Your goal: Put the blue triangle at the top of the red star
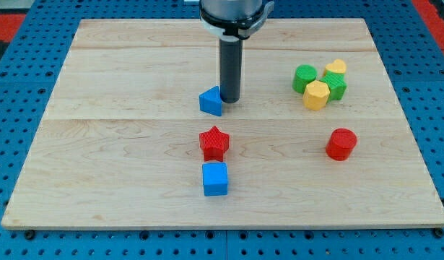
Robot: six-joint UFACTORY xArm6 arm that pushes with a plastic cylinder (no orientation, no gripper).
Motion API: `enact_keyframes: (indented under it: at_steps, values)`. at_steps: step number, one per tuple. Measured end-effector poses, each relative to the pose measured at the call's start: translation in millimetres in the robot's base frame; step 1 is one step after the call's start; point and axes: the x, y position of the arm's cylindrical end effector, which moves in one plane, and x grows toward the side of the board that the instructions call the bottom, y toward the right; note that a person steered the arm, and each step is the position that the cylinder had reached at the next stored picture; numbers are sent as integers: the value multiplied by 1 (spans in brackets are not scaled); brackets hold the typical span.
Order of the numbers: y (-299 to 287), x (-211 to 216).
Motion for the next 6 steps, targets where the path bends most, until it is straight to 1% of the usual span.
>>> enact_keyframes:
  at_steps: [1, 2, 3, 4, 5, 6]
  values:
    - [2, -39]
    - [-25, -39]
    - [-25, -9]
    - [-33, 4]
    - [-31, 0]
    - [4, -2]
